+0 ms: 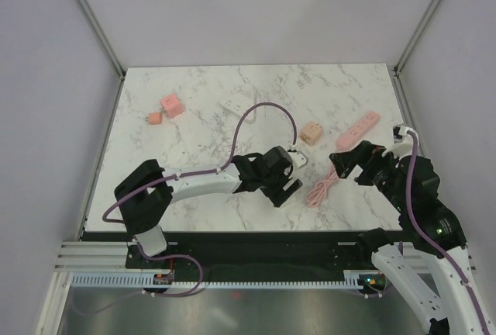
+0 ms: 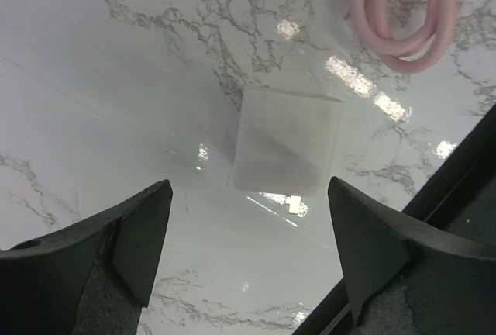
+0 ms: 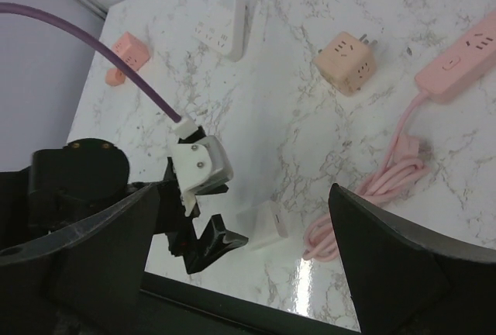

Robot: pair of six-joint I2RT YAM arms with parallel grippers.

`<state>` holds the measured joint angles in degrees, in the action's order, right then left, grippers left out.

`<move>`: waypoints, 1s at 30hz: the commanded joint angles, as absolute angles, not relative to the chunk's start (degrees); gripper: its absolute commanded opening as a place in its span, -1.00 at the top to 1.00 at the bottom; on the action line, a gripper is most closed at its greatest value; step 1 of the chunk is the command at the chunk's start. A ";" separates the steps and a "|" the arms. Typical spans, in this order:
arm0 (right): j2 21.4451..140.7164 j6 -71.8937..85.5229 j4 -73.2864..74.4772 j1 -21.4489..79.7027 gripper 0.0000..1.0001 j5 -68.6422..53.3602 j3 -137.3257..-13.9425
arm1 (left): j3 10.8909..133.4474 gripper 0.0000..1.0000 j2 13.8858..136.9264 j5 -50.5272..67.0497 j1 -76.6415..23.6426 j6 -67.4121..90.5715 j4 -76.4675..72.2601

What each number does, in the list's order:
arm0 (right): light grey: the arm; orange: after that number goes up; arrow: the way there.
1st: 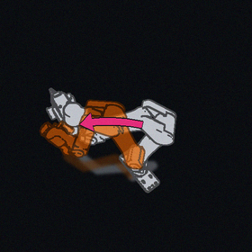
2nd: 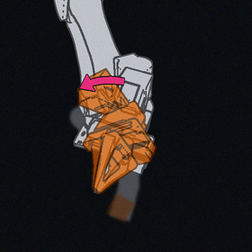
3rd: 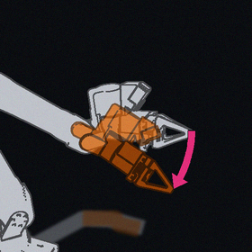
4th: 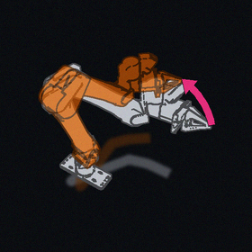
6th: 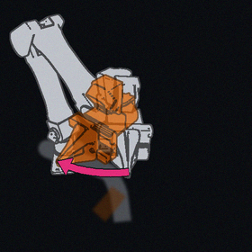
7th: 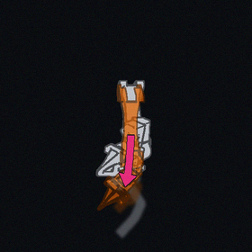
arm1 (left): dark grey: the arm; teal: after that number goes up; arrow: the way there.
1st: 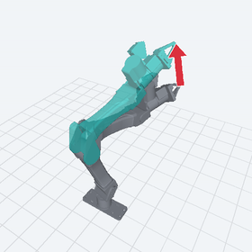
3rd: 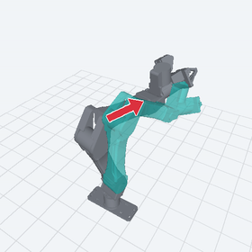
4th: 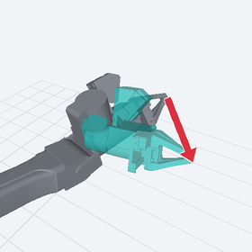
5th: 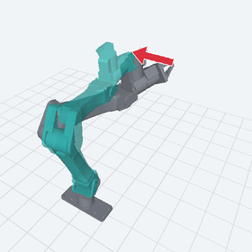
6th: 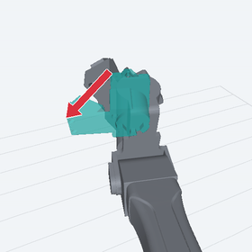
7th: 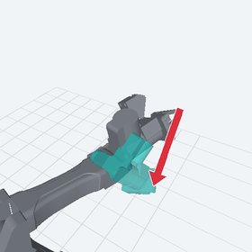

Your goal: Insert the plug

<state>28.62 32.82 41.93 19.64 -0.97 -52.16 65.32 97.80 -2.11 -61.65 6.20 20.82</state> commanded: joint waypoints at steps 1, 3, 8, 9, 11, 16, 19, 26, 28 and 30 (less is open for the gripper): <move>26.55 33.57 40.96 19.51 -0.96 0.97 -55.11 | 68.46 -0.78 100.10 -3.87 -61.17 1.59 18.46; 26.45 33.22 41.04 19.51 -0.96 0.88 -55.37 | 68.64 -0.78 101.42 -2.73 -61.17 1.23 18.20; 27.16 33.13 41.48 19.51 -0.96 0.09 -55.46 | 68.29 -0.78 102.83 -0.88 -61.35 0.62 16.70; 27.25 33.22 41.48 19.51 -0.96 0.09 -55.20 | 68.03 -0.78 103.09 -0.79 -61.43 0.53 16.44; 27.25 33.49 41.40 19.51 -0.96 0.18 -55.02 | 68.03 -0.78 103.71 -0.79 -61.61 0.44 16.09; 27.51 33.66 41.48 19.42 -0.96 -1.84 -54.40 | 67.68 -0.79 103.27 -0.26 -61.87 0.44 15.91; 27.69 33.75 41.48 19.51 -0.96 -2.55 -54.40 | 67.50 -0.80 101.70 -0.44 -61.96 1.49 15.91; 27.33 33.75 41.48 19.51 -0.96 -2.81 -53.35 | 68.91 -0.80 99.84 1.30 -62.40 4.22 16.26; 27.51 34.01 41.40 19.51 -0.96 -3.07 -53.09 | 68.73 -0.80 100.02 1.41 -62.93 4.22 16.26; 27.60 34.10 41.31 19.51 -0.96 -3.34 -53.09 | 68.21 -0.81 100.63 1.58 -63.37 4.31 16.08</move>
